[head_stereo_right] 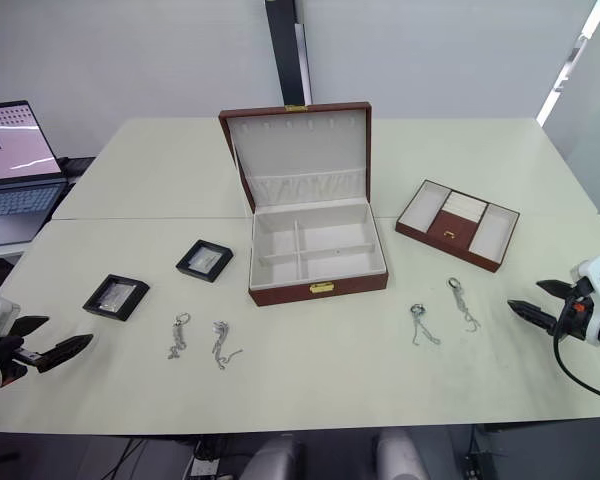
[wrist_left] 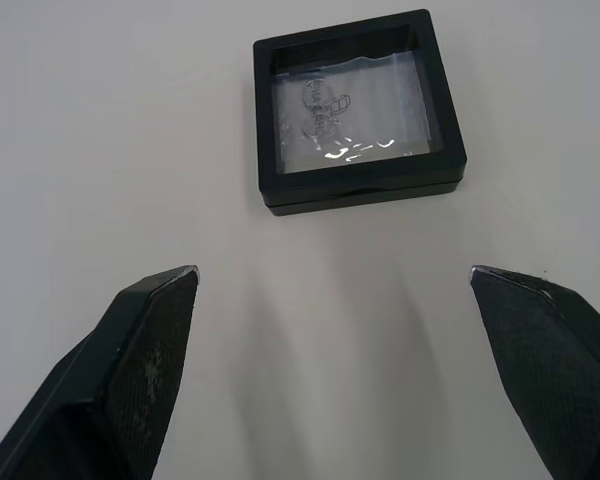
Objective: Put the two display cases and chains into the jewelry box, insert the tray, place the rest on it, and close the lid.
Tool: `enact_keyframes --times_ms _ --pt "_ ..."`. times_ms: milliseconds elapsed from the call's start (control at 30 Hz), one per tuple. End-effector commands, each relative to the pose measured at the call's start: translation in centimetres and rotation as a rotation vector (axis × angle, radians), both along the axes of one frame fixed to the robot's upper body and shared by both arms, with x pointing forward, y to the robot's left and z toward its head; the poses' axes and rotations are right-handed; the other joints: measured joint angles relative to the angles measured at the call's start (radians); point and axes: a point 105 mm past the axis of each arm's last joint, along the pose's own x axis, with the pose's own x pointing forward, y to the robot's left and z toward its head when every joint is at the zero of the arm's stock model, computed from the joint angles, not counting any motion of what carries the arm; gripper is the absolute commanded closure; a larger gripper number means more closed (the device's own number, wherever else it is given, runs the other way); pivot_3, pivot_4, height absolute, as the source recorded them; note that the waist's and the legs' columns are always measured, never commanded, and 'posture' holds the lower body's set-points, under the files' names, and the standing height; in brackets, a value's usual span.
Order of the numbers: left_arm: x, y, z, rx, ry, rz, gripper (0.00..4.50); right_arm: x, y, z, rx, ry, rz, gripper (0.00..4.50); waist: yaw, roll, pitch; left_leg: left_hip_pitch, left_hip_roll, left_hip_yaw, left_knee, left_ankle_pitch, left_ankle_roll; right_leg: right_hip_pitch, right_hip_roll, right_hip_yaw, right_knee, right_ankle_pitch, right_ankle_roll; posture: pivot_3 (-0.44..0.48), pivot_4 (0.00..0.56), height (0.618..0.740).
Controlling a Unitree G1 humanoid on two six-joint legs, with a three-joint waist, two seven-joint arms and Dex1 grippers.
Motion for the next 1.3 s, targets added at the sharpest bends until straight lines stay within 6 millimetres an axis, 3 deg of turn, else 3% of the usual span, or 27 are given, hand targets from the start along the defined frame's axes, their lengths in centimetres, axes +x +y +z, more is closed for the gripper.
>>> enact_keyframes --times_ms 33,533,700,833,967,1067,1100,1200,1300 --pt "0.1 0.4 1.0 0.042 -0.017 -0.002 0.00 0.2 -0.3 1.1 -0.019 -0.043 -0.001 0.01 0.000 0.000 0.000 0.000 0.000 0.000 0.000 0.000 0.000 0.000 0.000 0.000 0.000 0.000 0.000 0.000 0.150 0.740" --pt "0.3 0.8 0.8 0.045 -0.027 0.042 0.00 0.3 -0.4 1.2 -0.014 -0.056 -0.007 0.01 0.000 0.000 0.000 0.000 0.000 0.000 0.000 0.000 0.000 0.000 0.000 0.000 0.000 0.000 0.000 0.000 0.150 0.740" --pt "1.2 0.5 1.6 -0.016 -0.096 0.085 0.00 0.9 0.5 3.1 0.079 -0.144 -0.026 0.01 -0.001 0.000 0.000 0.000 0.000 0.000 0.000 0.000 0.000 0.000 0.000 0.000 0.000 0.000 0.000 0.000 0.150 0.740" --pt "2.6 -1.3 2.7 -0.109 -0.146 0.084 0.00 1.7 2.7 4.6 0.158 -0.198 0.011 0.01 0.000 0.000 0.000 0.000 0.000 0.000 0.001 0.000 0.000 0.000 0.000 0.000 0.001 0.000 0.000 0.000 0.150 0.740" --pt "4.9 -3.6 3.9 -0.154 -0.218 0.092 0.00 3.1 6.7 6.3 0.218 -0.259 0.081 0.01 0.001 0.000 0.000 -0.001 0.000 -0.002 0.001 0.000 0.000 0.000 0.000 -0.001 0.001 0.000 0.000 0.000 0.150 0.740" --pt "6.9 -6.4 4.3 -0.178 -0.263 0.062 0.00 4.6 9.9 6.5 0.215 -0.283 0.128 0.01 0.001 0.000 0.000 0.000 0.000 -0.001 0.001 0.000 0.000 0.000 0.000 0.000 0.001 0.000 0.000 0.000 0.150 0.740" --pt "7.6 -7.7 4.3 -0.190 -0.277 0.044 0.18 5.3 10.9 6.3 0.200 -0.286 0.141 0.00 0.001 0.000 0.000 0.000 0.000 -0.001 0.001 0.000 0.000 0.000 0.000 0.000 0.001 0.000 0.000 0.000 0.150 0.740" --pt "8.7 -10.9 4.0 -0.203 -0.275 -0.018 0.93 7.0 12.7 5.7 0.173 -0.285 0.154 0.62 0.001 -0.001 0.000 -0.001 0.000 -0.002 0.002 0.000 0.000 -0.001 0.000 0.000 0.001 0.000 0.000 0.000 0.150 0.740" --pt "9.6 -13.0 3.5 -0.217 -0.272 -0.041 1.89 8.1 14.4 5.0 0.135 -0.275 0.176 1.67 0.001 -0.001 0.000 -0.002 -0.001 -0.001 0.002 0.000 0.000 -0.002 0.000 0.000 0.001 0.000 0.000 0.000 0.150 0.740"
